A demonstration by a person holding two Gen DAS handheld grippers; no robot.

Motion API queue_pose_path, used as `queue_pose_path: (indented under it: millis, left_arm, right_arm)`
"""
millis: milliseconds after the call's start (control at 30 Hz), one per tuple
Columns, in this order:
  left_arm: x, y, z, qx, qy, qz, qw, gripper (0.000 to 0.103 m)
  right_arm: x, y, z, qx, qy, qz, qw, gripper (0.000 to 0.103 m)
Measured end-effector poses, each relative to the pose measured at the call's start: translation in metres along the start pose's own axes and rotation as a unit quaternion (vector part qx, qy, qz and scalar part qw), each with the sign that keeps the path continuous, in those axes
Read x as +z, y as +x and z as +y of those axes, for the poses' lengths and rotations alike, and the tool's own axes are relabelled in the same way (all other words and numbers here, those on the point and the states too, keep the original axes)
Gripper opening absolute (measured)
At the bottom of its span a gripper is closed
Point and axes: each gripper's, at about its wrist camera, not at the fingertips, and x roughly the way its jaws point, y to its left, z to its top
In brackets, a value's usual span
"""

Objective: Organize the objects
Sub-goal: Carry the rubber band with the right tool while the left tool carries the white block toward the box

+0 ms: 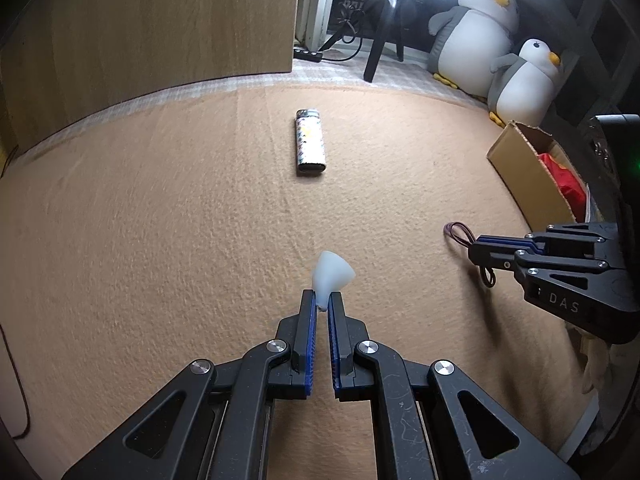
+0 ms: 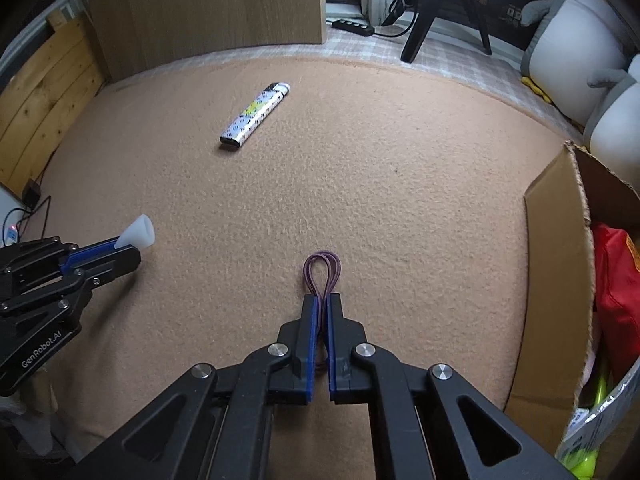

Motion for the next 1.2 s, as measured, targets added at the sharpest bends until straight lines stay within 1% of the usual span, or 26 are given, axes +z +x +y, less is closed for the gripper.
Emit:
queue_pose_path:
  millis: [233, 500, 700, 900, 1100, 1200]
  left_arm:
    - [0.012, -0.010, -0.021, -0.011, 0.016, -0.013, 0.9997, 0.006]
    - [0.034, -0.023, -0.064, -0.036, 0.045, -0.032, 0.9978, 0.006]
    - [0.048, -0.028, -0.108, -0.058, 0.073, -0.040, 0.9948, 0.006]
    - [0.058, -0.025, -0.160, -0.079, 0.103, -0.047, 0.9904, 0.006]
    - [0.066, -0.015, -0.214, -0.096, 0.129, -0.048, 0.9858, 0.006]
    - [0.071, -0.009, -0.233, -0.101, 0.139, -0.047, 0.9839, 0.006]
  right_arm:
    - [-0.003, -0.026, -0.008, 0.011, 0.013, -0.027, 0.999, 0.004]
    - [-0.011, -0.069, -0.034, 0.011, 0.041, -0.067, 0.997, 0.004]
    - [-0.024, -0.104, -0.064, -0.003, 0.070, -0.093, 0.993, 0.004]
    - [-0.044, -0.133, -0.104, -0.024, 0.106, -0.111, 0.988, 0.004]
    - [-0.062, -0.146, -0.139, -0.043, 0.140, -0.119, 0.982, 0.004]
    - [-0.072, -0.149, -0.151, -0.047, 0.153, -0.119, 0.980, 0.004]
